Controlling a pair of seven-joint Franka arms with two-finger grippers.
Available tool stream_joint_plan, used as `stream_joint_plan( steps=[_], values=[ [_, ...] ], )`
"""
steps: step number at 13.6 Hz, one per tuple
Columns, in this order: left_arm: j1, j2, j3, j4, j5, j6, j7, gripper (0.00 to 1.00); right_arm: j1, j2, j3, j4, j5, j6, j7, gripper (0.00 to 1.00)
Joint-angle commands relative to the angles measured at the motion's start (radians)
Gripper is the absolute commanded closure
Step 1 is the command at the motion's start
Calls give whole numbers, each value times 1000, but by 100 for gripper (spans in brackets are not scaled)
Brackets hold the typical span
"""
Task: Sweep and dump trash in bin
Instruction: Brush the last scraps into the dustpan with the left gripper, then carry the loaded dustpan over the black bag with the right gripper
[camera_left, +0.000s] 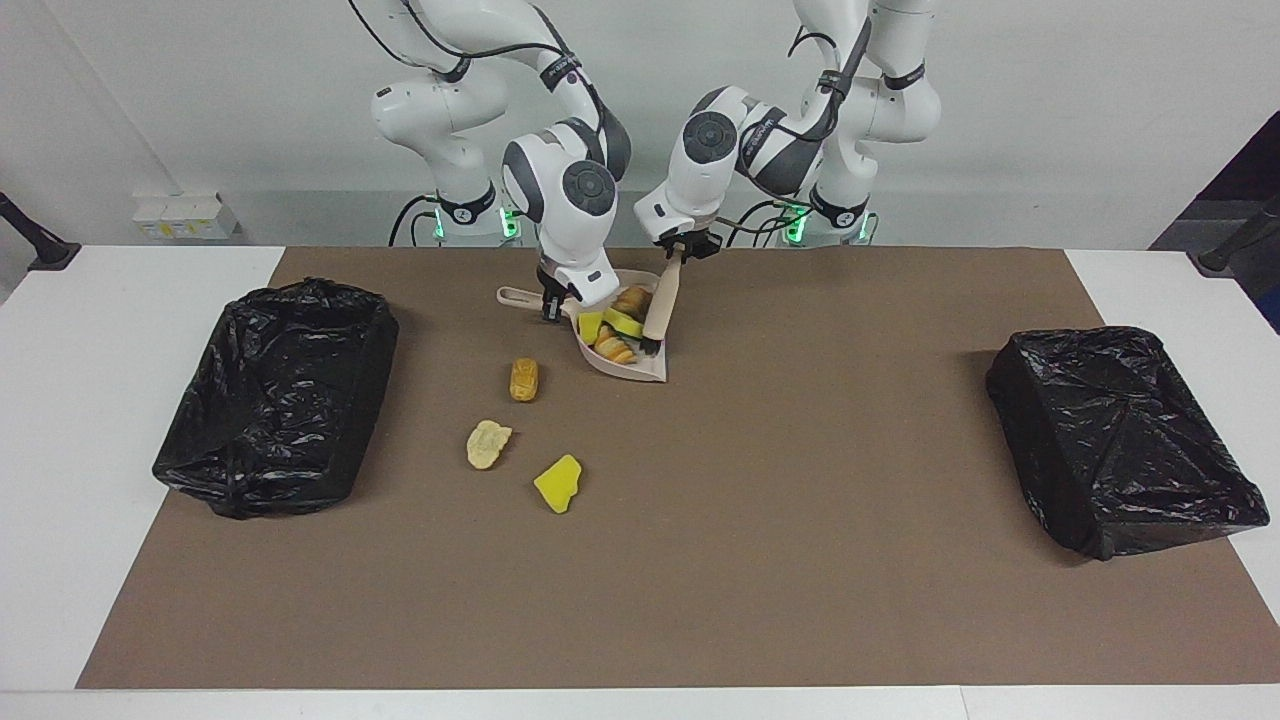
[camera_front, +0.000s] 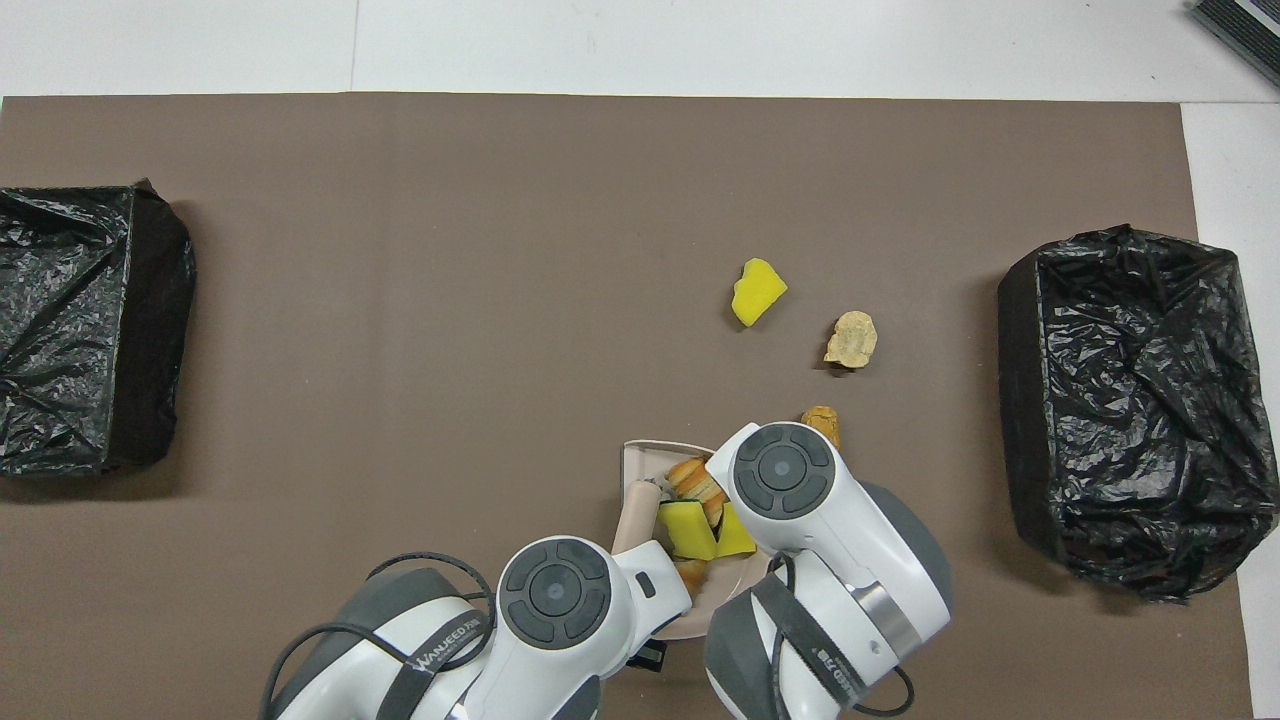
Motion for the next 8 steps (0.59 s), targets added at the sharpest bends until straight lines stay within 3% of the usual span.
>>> stream_joint_plan(
  steps=[1,6,8],
  values=[
    [-20,-10,14,23,-11,-78,-43,100,-16,5,4,12,42,-12,-32,100],
    [7,-100,69,23,3,-138,-101,100,-123,21,4,15,110,1,-154,100],
    [12,-154,79,8,11,-219,-129,100,-175,16,4,45,121,-11,-197,100]
  ],
)
